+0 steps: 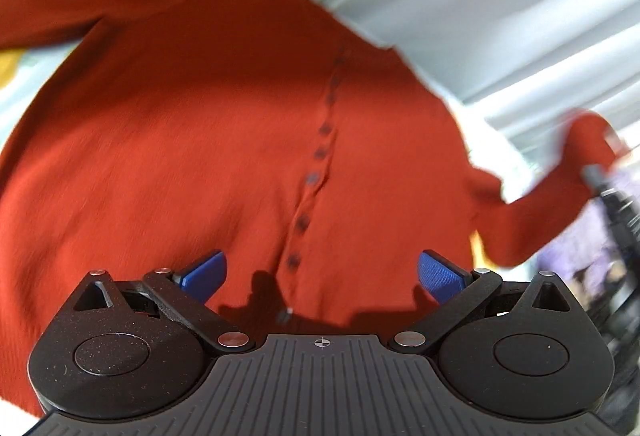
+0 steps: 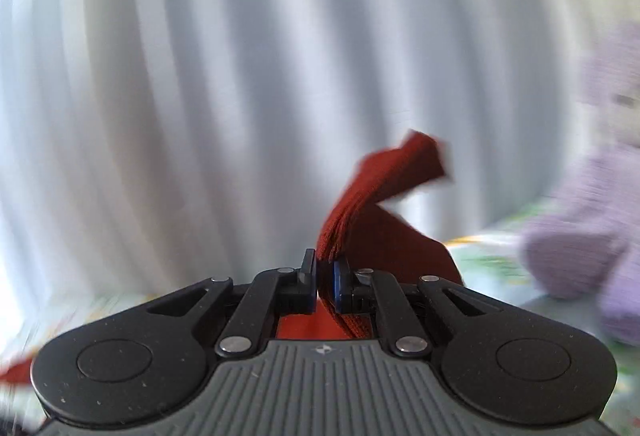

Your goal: Fold small clothes

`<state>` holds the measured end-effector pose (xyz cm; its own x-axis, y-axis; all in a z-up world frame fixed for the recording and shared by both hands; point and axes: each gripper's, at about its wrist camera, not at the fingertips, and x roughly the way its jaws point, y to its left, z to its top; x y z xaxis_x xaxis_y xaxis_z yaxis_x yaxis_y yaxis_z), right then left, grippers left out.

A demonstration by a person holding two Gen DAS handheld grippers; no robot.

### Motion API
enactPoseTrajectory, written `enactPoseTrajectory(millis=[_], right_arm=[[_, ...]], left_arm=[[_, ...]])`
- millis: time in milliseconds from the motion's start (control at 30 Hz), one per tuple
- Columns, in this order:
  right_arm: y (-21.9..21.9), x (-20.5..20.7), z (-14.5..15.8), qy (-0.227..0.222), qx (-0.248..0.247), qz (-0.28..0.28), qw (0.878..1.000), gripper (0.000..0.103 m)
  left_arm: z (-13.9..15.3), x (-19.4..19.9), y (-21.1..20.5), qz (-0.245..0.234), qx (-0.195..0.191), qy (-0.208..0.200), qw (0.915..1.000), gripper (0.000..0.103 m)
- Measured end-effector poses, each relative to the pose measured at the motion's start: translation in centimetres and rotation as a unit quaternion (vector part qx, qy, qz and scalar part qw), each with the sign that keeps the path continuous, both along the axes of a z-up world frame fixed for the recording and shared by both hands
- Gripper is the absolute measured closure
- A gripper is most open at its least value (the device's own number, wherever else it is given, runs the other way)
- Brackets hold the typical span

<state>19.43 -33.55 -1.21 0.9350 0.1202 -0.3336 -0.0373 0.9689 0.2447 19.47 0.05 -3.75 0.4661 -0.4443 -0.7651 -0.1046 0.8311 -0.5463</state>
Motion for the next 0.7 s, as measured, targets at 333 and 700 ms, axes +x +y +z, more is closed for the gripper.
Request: enactPoseTrajectory(millis=[333,700], right_arm=[[7.1,-0.8,-7.5,0.172,0.054,0.110,0.977,0.076],[4.6,-6.6,-8.8,0.190,0.152,0.045,0.969,0.059]], left_arm=[[-2.3,8.1,-0.1,-0.031,-0.042,0.004,0.9986,0.002],[-5.6,11.3,-1.5,-0.071,-0.049,0.030,0.9958,0.053]])
